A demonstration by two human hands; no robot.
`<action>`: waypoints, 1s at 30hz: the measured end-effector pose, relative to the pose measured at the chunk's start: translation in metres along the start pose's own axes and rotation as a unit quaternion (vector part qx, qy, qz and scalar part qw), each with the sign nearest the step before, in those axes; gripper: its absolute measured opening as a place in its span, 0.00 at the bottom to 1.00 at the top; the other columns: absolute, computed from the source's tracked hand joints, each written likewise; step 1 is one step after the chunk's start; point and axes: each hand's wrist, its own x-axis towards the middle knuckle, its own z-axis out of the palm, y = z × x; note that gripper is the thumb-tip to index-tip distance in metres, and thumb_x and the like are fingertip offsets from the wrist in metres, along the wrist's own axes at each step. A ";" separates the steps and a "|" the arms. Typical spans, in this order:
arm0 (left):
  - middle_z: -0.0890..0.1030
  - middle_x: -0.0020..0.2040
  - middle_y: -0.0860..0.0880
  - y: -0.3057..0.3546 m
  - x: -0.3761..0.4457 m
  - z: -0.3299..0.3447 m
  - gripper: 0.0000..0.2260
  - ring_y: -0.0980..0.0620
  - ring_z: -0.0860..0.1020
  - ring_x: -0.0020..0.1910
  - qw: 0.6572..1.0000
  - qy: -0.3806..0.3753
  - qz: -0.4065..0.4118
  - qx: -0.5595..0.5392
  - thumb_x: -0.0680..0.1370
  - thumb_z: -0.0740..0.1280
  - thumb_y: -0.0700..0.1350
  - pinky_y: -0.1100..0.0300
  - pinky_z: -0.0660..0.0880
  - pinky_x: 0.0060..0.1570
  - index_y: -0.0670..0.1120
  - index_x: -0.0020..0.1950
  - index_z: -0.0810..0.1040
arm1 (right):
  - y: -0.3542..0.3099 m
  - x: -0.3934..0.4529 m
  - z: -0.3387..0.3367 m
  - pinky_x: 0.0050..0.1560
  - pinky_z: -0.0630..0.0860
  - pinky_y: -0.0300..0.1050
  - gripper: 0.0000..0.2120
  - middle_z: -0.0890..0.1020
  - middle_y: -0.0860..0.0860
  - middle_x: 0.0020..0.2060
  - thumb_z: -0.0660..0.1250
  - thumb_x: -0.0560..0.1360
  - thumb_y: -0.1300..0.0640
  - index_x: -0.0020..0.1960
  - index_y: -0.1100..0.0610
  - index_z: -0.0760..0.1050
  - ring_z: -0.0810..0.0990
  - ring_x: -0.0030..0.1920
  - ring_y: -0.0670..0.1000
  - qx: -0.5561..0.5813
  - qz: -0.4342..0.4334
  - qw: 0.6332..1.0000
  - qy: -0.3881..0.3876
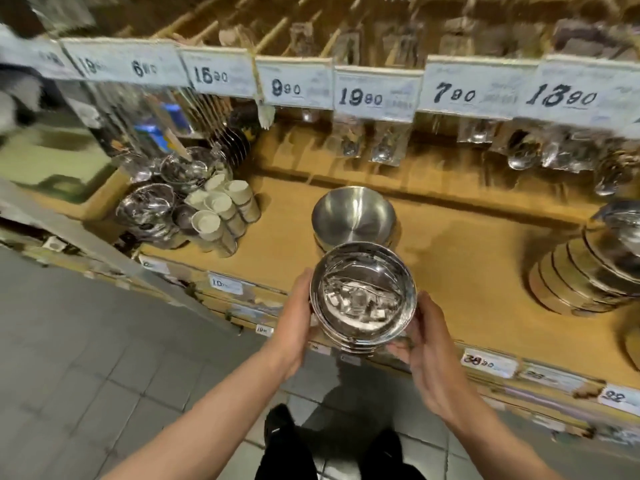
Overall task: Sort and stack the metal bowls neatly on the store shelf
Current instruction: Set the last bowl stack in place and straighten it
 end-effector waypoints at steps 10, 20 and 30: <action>0.86 0.56 0.57 0.045 0.042 -0.140 0.22 0.51 0.80 0.61 0.999 0.006 0.006 0.033 0.81 0.52 0.68 0.46 0.78 0.57 0.62 0.58 0.82 | 0.026 0.051 0.145 0.55 0.83 0.53 0.15 0.85 0.40 0.58 0.59 0.82 0.38 0.59 0.39 0.82 0.83 0.57 0.42 0.020 0.037 0.999 0.015; 0.83 0.63 0.46 0.084 0.116 -0.150 0.24 0.38 0.76 0.67 1.000 -0.021 0.000 0.017 0.80 0.56 0.67 0.35 0.70 0.67 0.54 0.63 0.80 | 0.031 0.121 0.183 0.50 0.82 0.52 0.17 0.87 0.46 0.52 0.56 0.84 0.43 0.55 0.44 0.83 0.86 0.52 0.48 0.059 -0.017 0.994 0.093; 0.85 0.56 0.43 0.092 0.134 -0.143 0.23 0.48 0.81 0.53 0.997 -0.020 0.034 -0.065 0.85 0.55 0.56 0.51 0.77 0.59 0.41 0.63 0.81 | 0.029 0.151 0.189 0.52 0.79 0.50 0.17 0.87 0.39 0.51 0.58 0.82 0.41 0.47 0.36 0.86 0.82 0.58 0.45 0.122 -0.015 0.987 0.106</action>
